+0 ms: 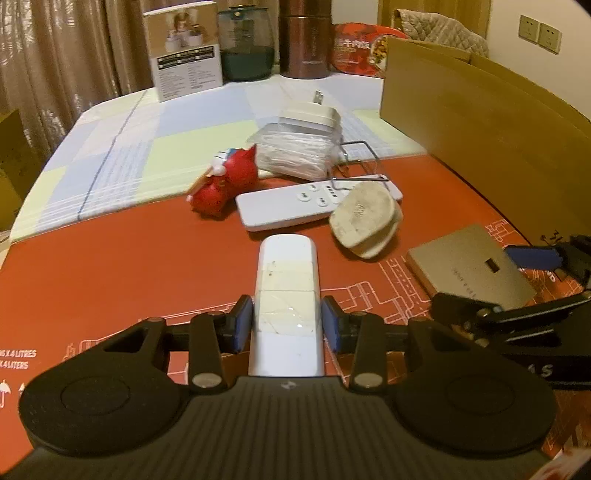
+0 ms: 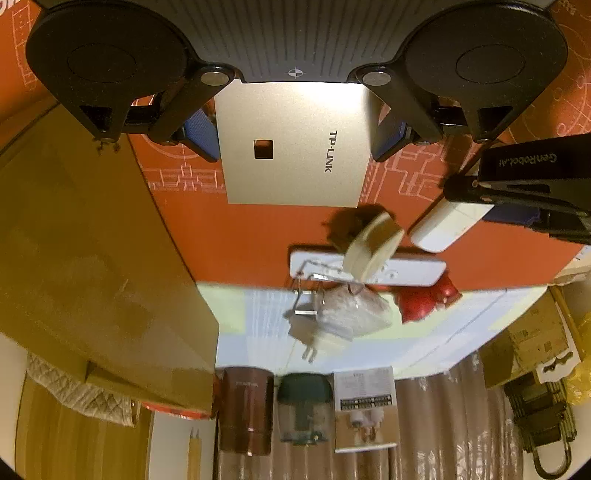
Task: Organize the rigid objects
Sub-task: 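Grasp the white stick with the left tool while the right tool grasps the gold TP-LINK plate, then carry the white stick and gold plate up over the open cardboard box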
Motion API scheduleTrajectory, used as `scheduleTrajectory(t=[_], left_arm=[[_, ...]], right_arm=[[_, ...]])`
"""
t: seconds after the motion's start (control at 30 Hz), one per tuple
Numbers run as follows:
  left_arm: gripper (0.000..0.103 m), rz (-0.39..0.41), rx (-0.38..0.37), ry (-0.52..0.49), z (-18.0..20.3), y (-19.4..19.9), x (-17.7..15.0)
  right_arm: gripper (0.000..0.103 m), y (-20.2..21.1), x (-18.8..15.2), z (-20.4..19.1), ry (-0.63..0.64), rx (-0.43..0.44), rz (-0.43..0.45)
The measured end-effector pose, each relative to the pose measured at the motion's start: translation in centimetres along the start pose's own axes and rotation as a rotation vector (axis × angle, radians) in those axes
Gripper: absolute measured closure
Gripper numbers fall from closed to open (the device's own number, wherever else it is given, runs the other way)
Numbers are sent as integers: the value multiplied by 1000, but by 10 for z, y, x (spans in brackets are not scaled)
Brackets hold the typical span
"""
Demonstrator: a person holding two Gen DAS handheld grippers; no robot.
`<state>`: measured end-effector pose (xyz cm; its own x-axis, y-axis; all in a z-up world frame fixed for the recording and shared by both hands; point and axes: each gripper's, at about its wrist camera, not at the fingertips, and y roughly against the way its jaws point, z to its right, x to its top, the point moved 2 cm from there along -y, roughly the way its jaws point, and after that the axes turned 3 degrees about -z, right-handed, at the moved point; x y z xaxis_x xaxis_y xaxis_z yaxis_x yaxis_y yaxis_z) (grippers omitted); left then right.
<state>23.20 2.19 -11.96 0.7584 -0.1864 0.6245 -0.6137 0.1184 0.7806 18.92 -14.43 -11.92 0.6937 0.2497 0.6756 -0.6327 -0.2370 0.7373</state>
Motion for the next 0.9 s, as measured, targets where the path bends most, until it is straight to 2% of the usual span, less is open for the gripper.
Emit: scheduleTrajectory(t=[0.43,0.7,0.9], left_arm=[[68,57,0,70,-6,37,12],[68,134,3,107,-6,75,34],[68,195,-10,106,8,100,52]], right_arm=[[18,28,19,-3,-14,26,74],[18,63,39,1,-18,35,161],[18,91,51,12,-24,22,221]])
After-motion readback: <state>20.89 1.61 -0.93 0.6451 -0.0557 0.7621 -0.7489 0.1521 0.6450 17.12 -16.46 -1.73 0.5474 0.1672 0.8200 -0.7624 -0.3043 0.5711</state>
